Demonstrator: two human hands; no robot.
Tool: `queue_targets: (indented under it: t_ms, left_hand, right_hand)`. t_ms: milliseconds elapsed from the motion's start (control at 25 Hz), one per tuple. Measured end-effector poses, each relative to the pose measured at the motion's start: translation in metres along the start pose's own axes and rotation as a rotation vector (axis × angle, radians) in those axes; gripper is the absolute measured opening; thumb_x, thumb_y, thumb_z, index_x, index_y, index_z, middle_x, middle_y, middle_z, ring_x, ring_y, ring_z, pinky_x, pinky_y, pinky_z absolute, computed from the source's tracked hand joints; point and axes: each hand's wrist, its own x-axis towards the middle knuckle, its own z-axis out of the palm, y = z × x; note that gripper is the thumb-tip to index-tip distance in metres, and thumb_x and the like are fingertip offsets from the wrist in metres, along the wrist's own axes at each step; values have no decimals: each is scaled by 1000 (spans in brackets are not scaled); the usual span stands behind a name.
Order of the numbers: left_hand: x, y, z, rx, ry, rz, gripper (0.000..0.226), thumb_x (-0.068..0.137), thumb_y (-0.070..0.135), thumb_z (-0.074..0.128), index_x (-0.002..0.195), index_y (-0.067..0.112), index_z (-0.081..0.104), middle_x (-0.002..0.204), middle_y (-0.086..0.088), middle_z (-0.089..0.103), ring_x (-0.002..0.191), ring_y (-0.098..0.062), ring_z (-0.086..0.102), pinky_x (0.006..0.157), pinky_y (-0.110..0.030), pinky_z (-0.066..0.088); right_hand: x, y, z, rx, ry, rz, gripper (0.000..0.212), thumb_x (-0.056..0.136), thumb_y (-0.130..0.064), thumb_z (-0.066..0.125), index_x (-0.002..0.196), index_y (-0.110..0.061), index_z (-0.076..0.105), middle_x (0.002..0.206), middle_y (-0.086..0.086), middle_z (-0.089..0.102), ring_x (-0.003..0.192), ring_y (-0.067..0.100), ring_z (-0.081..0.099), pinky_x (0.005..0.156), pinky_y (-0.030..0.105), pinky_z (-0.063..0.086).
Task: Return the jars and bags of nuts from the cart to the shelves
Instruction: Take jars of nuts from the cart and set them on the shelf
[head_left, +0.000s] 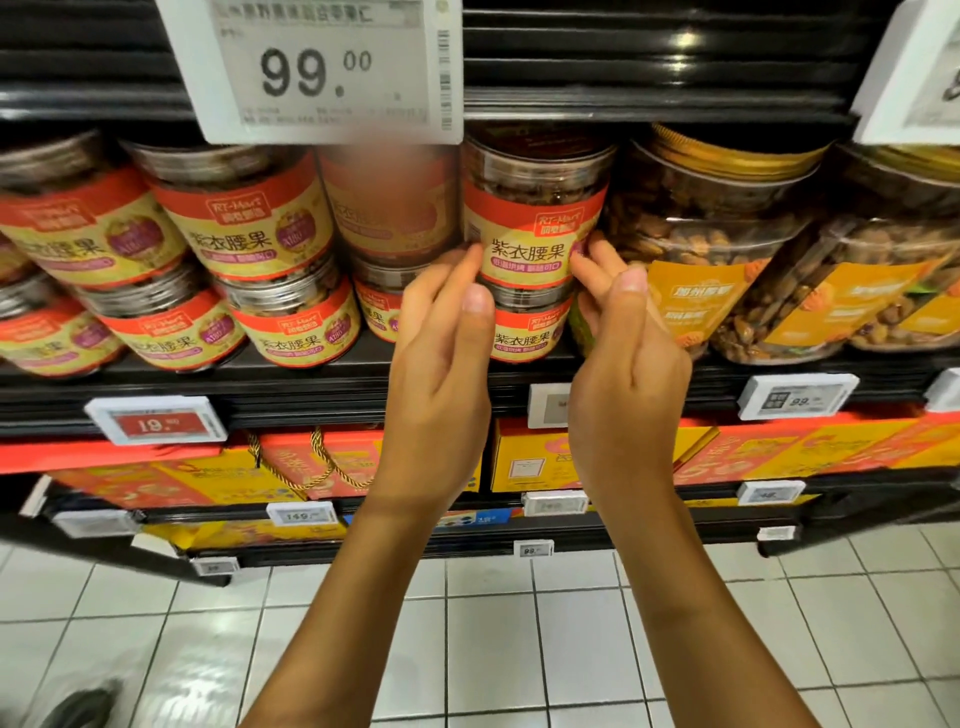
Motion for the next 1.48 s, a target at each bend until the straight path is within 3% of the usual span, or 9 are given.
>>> queue_targets:
  t_ms: [80,160,280,400,520,760,1040,1360,1480]
  left_hand:
    - [-5,2,2,20,1,8,38,95,34,32,132,32,39,140,10,40,131,5,35,110,-19,30]
    - [-14,6,0,-10,65,-28,36,94,36,35,128,32,44,137,6,48,129,-2,42,110,-27,34]
    - [-36,22,-17,-86,214,-182,28,97,32,39,120,26,55,115,1,64,107,-8,61,95,-24,48]
    - [-84,60,-49,-100,322,-292,23,100,14,37,107,16,60,85,-3,66,77,-11,66,75,-19,52]
    - [-150,108,-92,-124,464,-430,24,99,7,37,94,11,61,73,-3,64,60,-7,63,67,-17,52]
    - [-312,174,-166,-73,928,-672,24,98,12,42,87,15,64,72,1,67,62,-8,64,73,-23,50]
    - [-464,199,-280,-242,1498,-609,26,94,9,48,79,16,68,63,3,70,57,-7,65,68,-20,56]
    - [-552,238,-465,-185,1652,-506,23,96,10,44,84,14,64,52,8,64,50,-1,60,47,-10,44]
    - [-562,233,-523,-223,1646,-494,26,95,9,44,83,14,66,57,6,65,56,-4,62,58,-14,51]
  right_hand:
    - [-2,0,-4,-18,-39,-6,61,91,-43,24,121,-5,61,130,-6,51,127,2,44,106,35,41]
    - [-5,-4,-11,-18,-55,3,55,94,-39,25,116,-8,64,130,-4,53,126,7,47,105,37,42]
    - [-19,-20,-27,-48,-126,55,36,95,-34,26,103,-27,61,121,1,61,117,10,55,100,40,46]
    - [-48,-55,-47,-89,-384,92,29,93,-41,27,102,-37,55,109,-4,63,102,7,62,92,38,50]
    - [-78,-98,-52,-165,-745,199,29,94,-37,32,103,-29,58,98,-8,65,93,11,65,88,42,50]
    - [-194,-156,-10,-84,-1372,243,25,92,-34,36,93,-30,61,84,-10,70,80,12,68,81,35,54]
    - [-356,-213,110,26,-1750,158,31,86,-53,37,90,-40,65,90,-14,72,83,9,68,81,35,54]
    - [-516,-310,247,99,-1950,142,28,91,-44,38,89,-38,65,86,-18,72,84,5,66,83,34,52]
    - [-547,-327,302,89,-2011,131,28,93,-38,37,92,-36,64,86,-17,71,82,10,67,81,37,54]
